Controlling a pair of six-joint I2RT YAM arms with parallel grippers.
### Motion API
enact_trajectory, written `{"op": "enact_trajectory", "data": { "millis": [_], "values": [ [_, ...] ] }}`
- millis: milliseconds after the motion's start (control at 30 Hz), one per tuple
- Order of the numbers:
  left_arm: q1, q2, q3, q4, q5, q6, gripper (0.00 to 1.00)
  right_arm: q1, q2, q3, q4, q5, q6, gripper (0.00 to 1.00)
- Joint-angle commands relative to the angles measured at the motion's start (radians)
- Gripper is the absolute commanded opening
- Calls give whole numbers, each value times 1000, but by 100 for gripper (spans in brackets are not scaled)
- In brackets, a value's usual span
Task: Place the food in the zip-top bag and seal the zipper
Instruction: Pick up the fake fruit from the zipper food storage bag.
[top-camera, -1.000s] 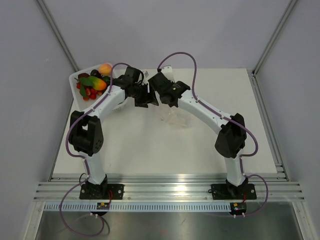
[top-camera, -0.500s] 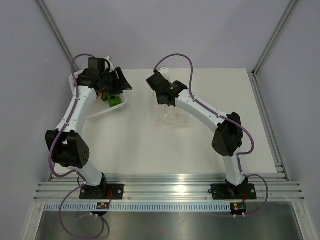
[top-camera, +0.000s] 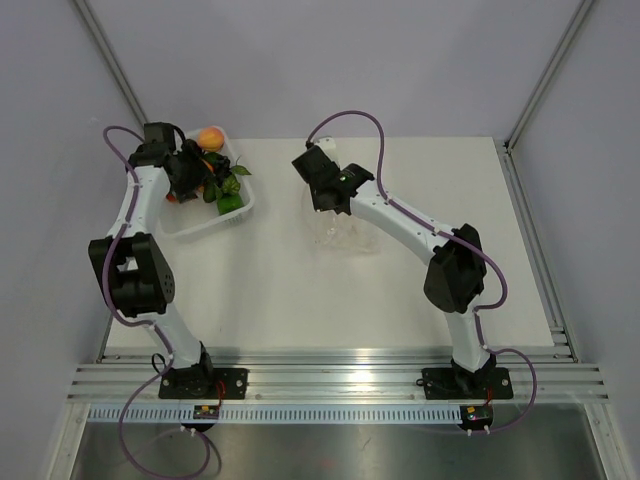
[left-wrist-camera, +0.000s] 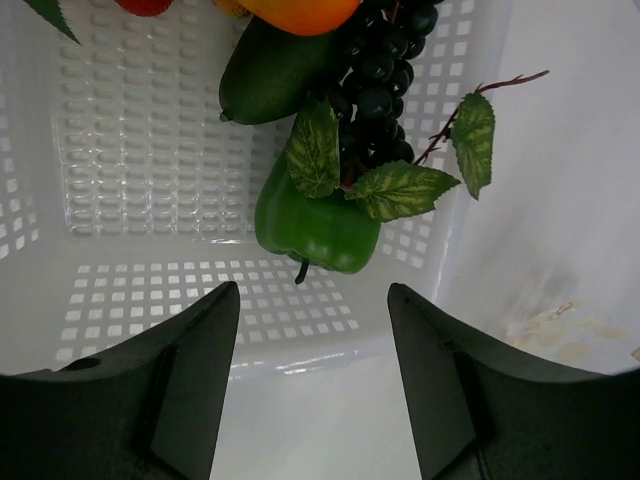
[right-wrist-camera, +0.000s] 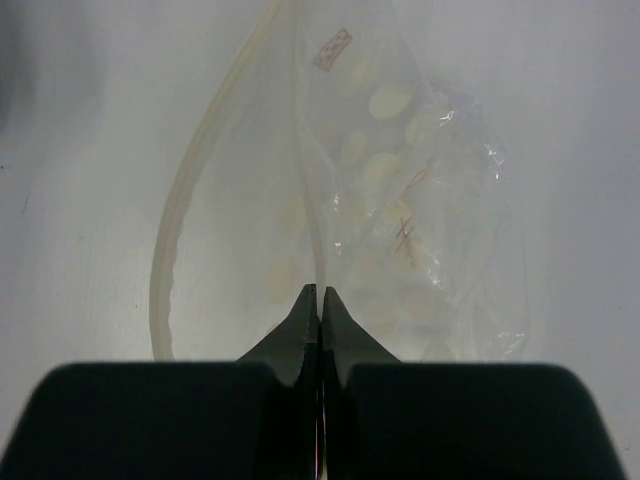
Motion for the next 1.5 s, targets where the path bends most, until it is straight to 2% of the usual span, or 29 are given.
{"op": "enact_trajectory", "data": {
  "millis": [0,333,533,733,933,1067,1300,1467],
  "values": [
    [-9,49,-5,77,15,-15,64,-5,-45,1,16,-7,-2,0],
    [-42,149,-51,113,40,49,52,-2,-42,3,-4,-10,15,0],
    [-47,42,-248,217,49,-9,50,-3,-48,-10,-15,7,17,0],
    [-73,-46,-359,185,12,12,52,-3,-60,-33,-16,11,17,0],
    [-76,-124,-280,73,-90,60,52,-3,-59,-37,-10,-3,14,0],
    [-88,-123,-200,87,-92,62,52,-2,-56,-31,-4,-7,14,0],
    [-113,23,-67,162,-121,2,56,-3,-62,-36,-9,5,7,0],
    [-113,132,-33,226,-114,-35,56,-3,-63,-37,-13,8,7,0]
  ]
}}
